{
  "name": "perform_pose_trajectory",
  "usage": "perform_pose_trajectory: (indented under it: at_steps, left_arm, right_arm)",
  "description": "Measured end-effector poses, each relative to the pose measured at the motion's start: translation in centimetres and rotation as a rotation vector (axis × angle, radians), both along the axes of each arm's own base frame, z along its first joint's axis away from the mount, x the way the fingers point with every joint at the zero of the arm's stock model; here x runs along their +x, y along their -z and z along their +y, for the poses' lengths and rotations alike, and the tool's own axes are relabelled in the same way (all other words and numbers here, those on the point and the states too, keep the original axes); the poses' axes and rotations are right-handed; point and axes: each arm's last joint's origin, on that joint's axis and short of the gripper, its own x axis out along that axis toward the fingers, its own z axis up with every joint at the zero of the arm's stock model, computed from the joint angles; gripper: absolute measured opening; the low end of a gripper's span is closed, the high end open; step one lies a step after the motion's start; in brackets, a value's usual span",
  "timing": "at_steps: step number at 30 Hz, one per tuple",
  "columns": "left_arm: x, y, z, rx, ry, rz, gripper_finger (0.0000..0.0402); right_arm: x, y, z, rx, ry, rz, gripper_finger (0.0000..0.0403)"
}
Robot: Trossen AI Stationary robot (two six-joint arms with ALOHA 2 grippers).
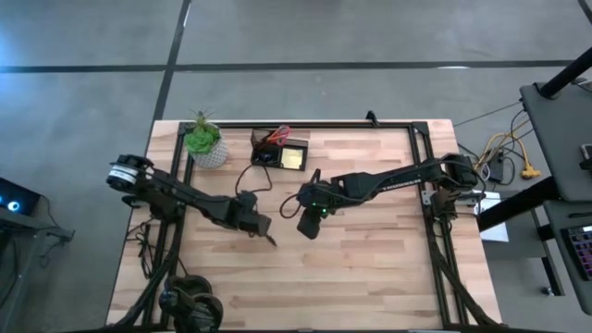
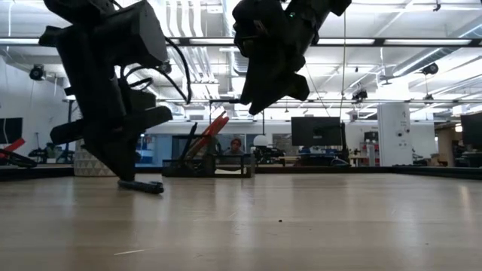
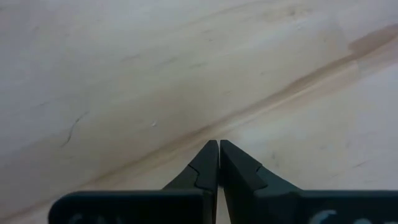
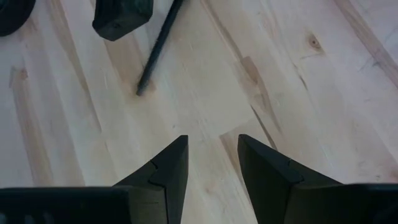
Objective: Pick and place office supplies into organizer
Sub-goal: Put the pen into the top left section of the black desk organizer
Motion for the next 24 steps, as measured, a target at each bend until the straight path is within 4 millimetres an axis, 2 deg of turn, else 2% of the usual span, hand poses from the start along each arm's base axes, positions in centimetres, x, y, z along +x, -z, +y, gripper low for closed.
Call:
perform_pose_trajectory:
  at_steps: [9, 20, 24]
  left_arm:
    - [0.0, 0.2, -0.4, -0.060, 0.021, 0.018, 0.0000]
    - [-0.3, -0.4, -2.1, -0.236, 0.105, 0.034, 0.0000]
    - [-0.5, -1.3, -2.6, -0.270, 0.131, 0.008, 0.0000]
  right_arm:
    - [0.0, 0.0, 0.0, 0.000, 0.000, 0.002, 0.0135]
    - [0.0, 0.0, -0.1, -0.020, 0.009, 0.004, 0.0135]
    - [-0.1, 0.1, -0.1, -0.023, 0.010, 0.005, 0.0135]
